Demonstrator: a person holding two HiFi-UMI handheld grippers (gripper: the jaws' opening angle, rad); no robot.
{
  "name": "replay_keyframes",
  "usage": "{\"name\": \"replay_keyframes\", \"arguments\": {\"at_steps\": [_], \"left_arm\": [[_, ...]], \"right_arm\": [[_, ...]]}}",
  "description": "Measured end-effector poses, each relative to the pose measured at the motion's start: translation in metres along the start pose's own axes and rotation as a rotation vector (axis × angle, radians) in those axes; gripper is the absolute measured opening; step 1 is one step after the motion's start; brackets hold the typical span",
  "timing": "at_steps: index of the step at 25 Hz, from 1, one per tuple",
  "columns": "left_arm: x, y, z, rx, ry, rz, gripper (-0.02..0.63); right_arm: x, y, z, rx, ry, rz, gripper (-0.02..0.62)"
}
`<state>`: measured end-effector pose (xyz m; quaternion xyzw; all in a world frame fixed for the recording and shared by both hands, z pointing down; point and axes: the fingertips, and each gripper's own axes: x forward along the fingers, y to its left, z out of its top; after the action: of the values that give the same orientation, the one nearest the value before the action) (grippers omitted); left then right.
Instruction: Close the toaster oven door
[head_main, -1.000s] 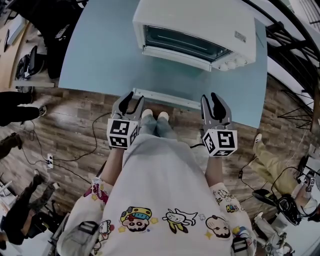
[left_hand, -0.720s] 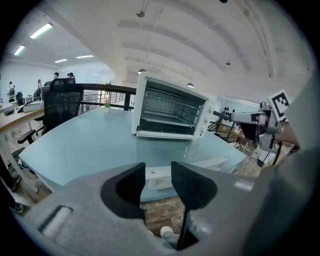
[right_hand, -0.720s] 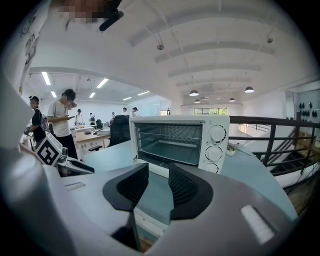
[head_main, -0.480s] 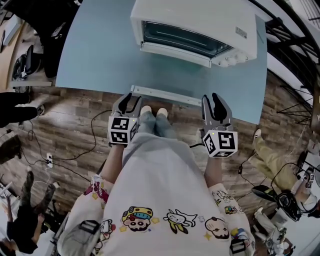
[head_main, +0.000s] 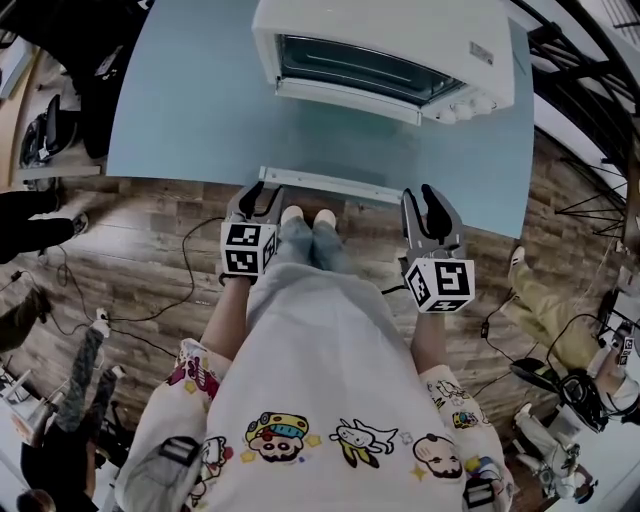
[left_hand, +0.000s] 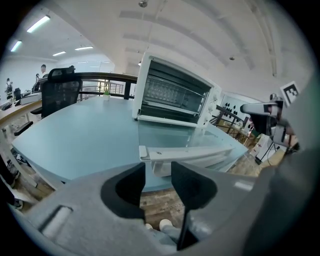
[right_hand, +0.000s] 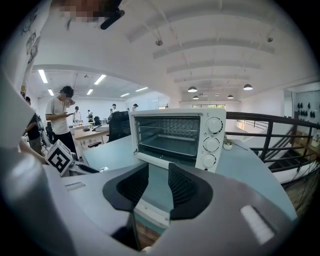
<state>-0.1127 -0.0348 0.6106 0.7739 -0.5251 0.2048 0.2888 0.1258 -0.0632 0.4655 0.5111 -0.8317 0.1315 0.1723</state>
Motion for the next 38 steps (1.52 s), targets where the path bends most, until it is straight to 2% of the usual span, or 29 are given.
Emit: {"name": "replay_keyframes", "arguments": {"at_steps": [17, 21, 38], "left_arm": [[0.023, 0.007, 0.001, -0.003, 0.007, -0.037, 0.156], [0.024, 0.002, 0.0, 0.012, 0.008, -0.044, 0.101], [0.015, -0.002, 0.012, 0.016, 0.01, -0.016, 0.084]], "right_arm": [[0.001, 0.012, -0.019, -0.002, 0.056, -0.003, 0.13], [-0.001, 0.011, -0.02, 0.006, 0.055, -0.008, 0.13], [-0.009, 0.005, -0.018, 0.023, 0.028, 0.0, 0.13]]}}
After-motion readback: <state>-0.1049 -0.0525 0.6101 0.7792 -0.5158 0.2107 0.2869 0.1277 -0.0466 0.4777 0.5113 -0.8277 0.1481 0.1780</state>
